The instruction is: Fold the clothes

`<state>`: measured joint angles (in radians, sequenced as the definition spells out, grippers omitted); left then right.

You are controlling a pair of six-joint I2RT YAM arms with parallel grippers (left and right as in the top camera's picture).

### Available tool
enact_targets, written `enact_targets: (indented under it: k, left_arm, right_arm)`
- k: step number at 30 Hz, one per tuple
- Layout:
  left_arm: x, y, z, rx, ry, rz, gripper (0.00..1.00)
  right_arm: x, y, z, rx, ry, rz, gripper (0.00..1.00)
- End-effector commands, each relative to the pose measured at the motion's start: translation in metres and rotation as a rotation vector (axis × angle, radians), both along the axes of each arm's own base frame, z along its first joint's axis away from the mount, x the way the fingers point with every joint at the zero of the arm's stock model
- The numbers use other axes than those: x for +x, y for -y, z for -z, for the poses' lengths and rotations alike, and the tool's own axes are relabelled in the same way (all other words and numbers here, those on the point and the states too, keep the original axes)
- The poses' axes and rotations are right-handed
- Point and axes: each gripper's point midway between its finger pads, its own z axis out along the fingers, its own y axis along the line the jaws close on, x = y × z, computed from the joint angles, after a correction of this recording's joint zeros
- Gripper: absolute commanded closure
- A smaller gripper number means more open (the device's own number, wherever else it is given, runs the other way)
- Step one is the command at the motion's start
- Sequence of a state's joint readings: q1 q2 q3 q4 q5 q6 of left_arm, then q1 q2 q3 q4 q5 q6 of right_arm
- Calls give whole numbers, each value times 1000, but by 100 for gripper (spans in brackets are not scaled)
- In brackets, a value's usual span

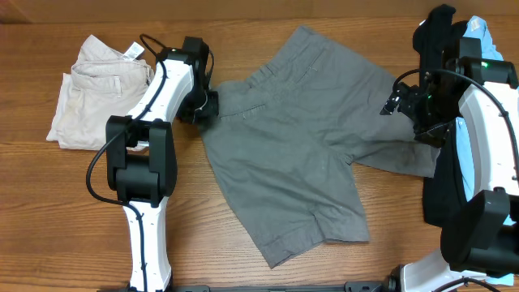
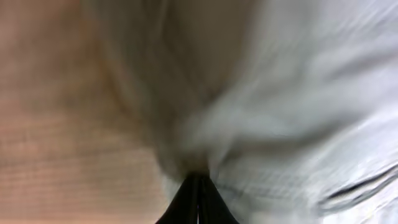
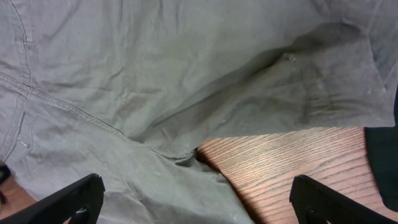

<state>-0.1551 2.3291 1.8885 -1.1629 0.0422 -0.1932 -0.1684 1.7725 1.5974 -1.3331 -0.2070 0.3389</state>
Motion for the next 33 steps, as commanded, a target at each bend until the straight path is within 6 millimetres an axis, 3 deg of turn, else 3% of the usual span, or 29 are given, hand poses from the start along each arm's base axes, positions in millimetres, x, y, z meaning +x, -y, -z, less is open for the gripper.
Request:
enact_targets:
  k: [1,4,6,9,10,15,17,20,21,22,24,33]
  left_arm:
    - [-19,-17,1,50,-80,-69,96]
    - [-24,-25,-9,52,-92,-90,96]
    - [-14,-27,-15,43,-42,-83,93]
    - [5,-19,-15,-5,35,-37,28]
    - [16,-15,-15,-24,78,-12,17]
    - [45,-7,-16,-50,196,6,10]
    - [49,-4,-12,-61,208,8,12]
    - [48,3,4,-83,183,12,31]
    - [47,3,8,-82,172,13,44]
    - [44,3,15,-83,154,8,76]
    - [38,3,17,-83,128,7,96]
    - [-4,-41,10,13,-44,-70,96]
  right_arm:
    - [4,-2,-9,0,35,-13,0]
    - [4,-2,-9,1,35,-13,0]
    - [4,-2,-9,1,34,-13,0]
    - [4,-2,-9,1,35,-13,0]
    - [4,-2,-9,1,34,-13,0]
    - [4,-2,0,-1,26,-12,0]
    - [4,-2,3,-1,25,-12,0]
    - [4,-2,5,-1,24,-12,0]
    - [5,-2,5,-1,27,-12,0]
    - [6,-2,5,-2,30,-12,0]
    - [6,-1,5,-2,31,-12,0]
    - [3,-2,5,-3,24,-34,0]
